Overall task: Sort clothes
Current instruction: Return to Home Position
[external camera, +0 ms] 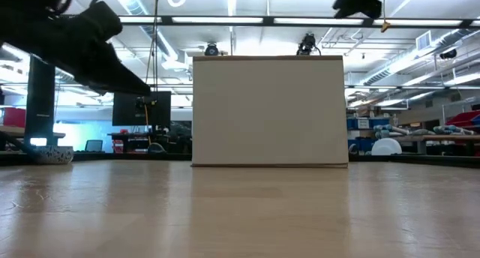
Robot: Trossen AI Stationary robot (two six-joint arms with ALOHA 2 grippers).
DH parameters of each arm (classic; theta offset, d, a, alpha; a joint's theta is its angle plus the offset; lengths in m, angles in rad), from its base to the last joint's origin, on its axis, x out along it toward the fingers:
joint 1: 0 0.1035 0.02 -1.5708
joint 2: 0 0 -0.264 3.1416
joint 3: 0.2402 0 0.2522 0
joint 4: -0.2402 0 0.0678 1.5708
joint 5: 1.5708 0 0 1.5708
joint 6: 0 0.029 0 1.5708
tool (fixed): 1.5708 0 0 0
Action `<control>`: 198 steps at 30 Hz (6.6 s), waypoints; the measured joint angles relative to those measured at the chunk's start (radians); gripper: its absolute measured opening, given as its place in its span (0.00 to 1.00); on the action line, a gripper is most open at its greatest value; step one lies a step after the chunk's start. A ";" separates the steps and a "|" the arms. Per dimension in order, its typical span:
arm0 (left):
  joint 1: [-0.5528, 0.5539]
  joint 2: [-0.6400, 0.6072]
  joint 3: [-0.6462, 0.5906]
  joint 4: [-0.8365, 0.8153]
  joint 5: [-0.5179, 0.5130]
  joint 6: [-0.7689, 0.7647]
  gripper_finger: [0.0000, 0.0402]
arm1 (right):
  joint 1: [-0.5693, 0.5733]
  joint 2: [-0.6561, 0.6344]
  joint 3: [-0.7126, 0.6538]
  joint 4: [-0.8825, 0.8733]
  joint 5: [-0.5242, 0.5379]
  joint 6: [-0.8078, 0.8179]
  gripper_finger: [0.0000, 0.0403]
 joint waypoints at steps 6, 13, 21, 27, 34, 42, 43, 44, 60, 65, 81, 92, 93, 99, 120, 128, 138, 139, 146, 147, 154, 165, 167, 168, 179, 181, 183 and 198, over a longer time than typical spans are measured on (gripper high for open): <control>0.134 -0.017 0.000 0.020 0.156 0.146 0.25 | 0.039 -0.071 -0.134 -0.004 -0.001 0.010 0.32; 0.272 -0.131 -0.002 0.051 0.331 0.282 0.25 | 0.055 -0.100 -0.258 0.035 -0.002 0.061 0.32; 0.340 -0.341 -0.153 0.151 0.410 0.257 0.25 | 0.086 -0.124 -0.296 0.101 -0.017 0.075 0.32; 0.340 -0.493 -0.262 0.182 0.410 0.230 0.25 | 0.120 -0.191 -0.296 0.120 -0.017 0.030 0.32; 0.340 -0.619 -0.262 0.085 0.451 0.239 0.25 | 0.166 -0.266 -0.296 0.116 -0.018 0.012 0.32; 0.352 -0.833 -0.263 -0.029 0.573 0.274 0.25 | 0.204 -0.304 -0.300 0.122 -0.017 -0.009 0.32; 0.356 -0.868 -0.263 -0.035 0.593 0.284 0.25 | 0.206 -0.305 -0.304 0.121 -0.016 -0.009 0.32; 0.361 -0.900 -0.263 -0.051 0.601 0.286 0.25 | 0.207 -0.307 -0.309 0.121 -0.016 -0.009 0.32; 0.380 -0.922 -0.264 -0.128 0.673 0.262 0.25 | 0.207 -0.307 -0.464 0.175 0.031 -0.025 0.32; 0.380 -0.922 -0.264 -0.130 0.683 0.256 0.25 | 0.207 -0.307 -0.467 0.168 0.031 -0.047 0.32; 0.380 -0.914 -0.264 -0.150 0.685 0.140 0.25 | 0.202 -0.328 -0.488 0.195 0.039 -0.126 0.32; 0.380 -0.914 -0.264 -0.150 0.683 0.140 0.25 | 0.204 -0.494 -0.929 0.687 -0.019 -0.021 0.32; 0.380 -0.913 -0.264 -0.150 0.683 0.140 0.25 | 0.204 -0.501 -0.971 0.728 -0.019 -0.021 0.32; 0.380 -0.914 -0.264 -0.150 0.683 0.140 0.25 | 0.199 -0.546 -1.161 0.943 -0.023 -0.001 0.32; 0.380 -0.913 -0.264 -0.148 0.682 0.140 0.25 | 0.246 -0.598 -1.267 0.918 -0.017 -0.246 0.32; 0.380 -0.913 -0.264 -0.150 0.682 0.140 0.25 | 0.247 -0.592 -1.268 0.919 -0.017 -0.259 0.32; 0.380 -0.913 -0.264 -0.150 0.682 0.140 0.25 | 0.247 -0.592 -1.268 0.919 -0.016 -0.259 0.32; 0.380 -0.913 -0.264 -0.150 0.682 0.140 0.25 | 0.247 -0.592 -1.268 0.919 -0.016 -0.260 0.32; 0.380 -0.913 -0.264 -0.150 0.683 0.140 0.25 | 0.247 -0.592 -1.268 0.919 -0.016 -0.260 0.32; 0.380 -0.913 -0.264 -0.150 0.682 0.140 0.25 | 0.247 -0.592 -1.268 0.919 -0.016 -0.260 0.32; 0.380 -0.913 -0.264 -0.150 0.683 0.140 0.25 | 0.247 -0.592 -1.269 0.919 -0.016 -0.260 0.32; 0.380 -0.913 -0.264 -0.150 0.683 0.140 0.25 | 0.247 -0.592 -1.269 0.919 -0.016 -0.260 0.32; 0.380 -0.913 -0.264 -0.150 0.683 0.140 0.25 | 0.247 -0.592 -1.269 0.919 -0.016 -0.260 0.32; 0.380 -0.913 -0.264 -0.150 0.683 0.140 0.25 | 0.247 -0.592 -1.269 0.919 -0.016 -0.260 0.32; 0.380 -0.913 -0.264 -0.150 0.683 0.140 0.25 | 0.247 -0.592 -1.270 0.919 -0.015 -0.260 0.32; 0.380 -0.913 -0.264 -0.150 0.683 0.140 0.25 | 0.246 -0.592 -1.270 0.919 -0.015 -0.260 0.32; 0.380 -0.913 -0.264 -0.150 0.683 0.140 0.25 | 0.247 -0.592 -1.270 0.919 -0.015 -0.260 0.32; 0.380 -0.913 -0.264 -0.150 0.683 0.140 0.25 | 0.247 -0.592 -1.270 0.919 -0.015 -0.259 0.32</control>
